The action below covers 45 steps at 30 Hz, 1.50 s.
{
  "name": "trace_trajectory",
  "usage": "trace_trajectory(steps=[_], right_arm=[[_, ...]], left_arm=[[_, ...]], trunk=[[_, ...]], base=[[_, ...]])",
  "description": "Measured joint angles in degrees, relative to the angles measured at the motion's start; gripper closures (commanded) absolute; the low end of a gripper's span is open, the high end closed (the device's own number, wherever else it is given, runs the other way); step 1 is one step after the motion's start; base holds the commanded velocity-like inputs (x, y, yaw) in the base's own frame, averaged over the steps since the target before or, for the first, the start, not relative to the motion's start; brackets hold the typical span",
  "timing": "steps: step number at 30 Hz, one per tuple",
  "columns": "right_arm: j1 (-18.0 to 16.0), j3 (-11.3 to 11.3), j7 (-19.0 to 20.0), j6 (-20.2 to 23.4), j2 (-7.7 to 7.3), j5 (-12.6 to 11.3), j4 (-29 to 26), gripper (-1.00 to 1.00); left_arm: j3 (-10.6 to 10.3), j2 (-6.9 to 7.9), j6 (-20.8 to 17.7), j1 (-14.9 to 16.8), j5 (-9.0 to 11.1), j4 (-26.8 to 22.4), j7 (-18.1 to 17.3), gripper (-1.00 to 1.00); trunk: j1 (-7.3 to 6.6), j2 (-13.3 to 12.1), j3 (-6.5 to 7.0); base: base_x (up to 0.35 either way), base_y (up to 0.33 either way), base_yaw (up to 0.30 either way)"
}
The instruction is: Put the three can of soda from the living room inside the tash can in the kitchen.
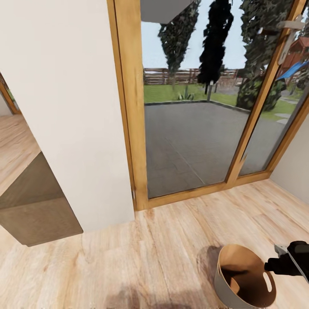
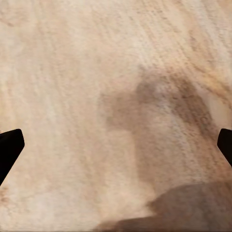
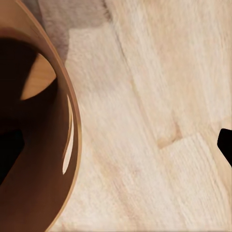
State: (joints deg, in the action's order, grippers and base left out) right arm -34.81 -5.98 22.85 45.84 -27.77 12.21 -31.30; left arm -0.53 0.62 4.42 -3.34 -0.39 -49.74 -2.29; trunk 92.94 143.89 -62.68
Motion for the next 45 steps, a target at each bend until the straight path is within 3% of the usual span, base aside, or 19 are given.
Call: trace_trajectory(steps=[26,38,45], right_arm=[[0.0,0.1,0.0,0.0,0.15,0.0,0.0,-1.00],[0.0,0.1,0.0,0.0,0.17,0.0,-0.1,-1.00],[0.0,0.1,0.0,0.0,0.10,0.0,-0.1,-1.00]], left_arm=[[0.0,-0.02,-0.2,0.0,-0.2,0.1,-0.1,-1.00],[0.0,0.00,-0.1,0.0,-0.1,0.0,-0.1,-1.00],[0.0,-0.07,-0.1,0.0,-0.2,0.1,-0.1,-1.00]], trunk=[[0.67,0.3,-5.76],[0.67,0.4,-5.77],[0.85,0.4,-7.31]], base=[[0.000,0.000,0.000],[0.000,0.000,0.000],[0.000,0.000,0.000]])
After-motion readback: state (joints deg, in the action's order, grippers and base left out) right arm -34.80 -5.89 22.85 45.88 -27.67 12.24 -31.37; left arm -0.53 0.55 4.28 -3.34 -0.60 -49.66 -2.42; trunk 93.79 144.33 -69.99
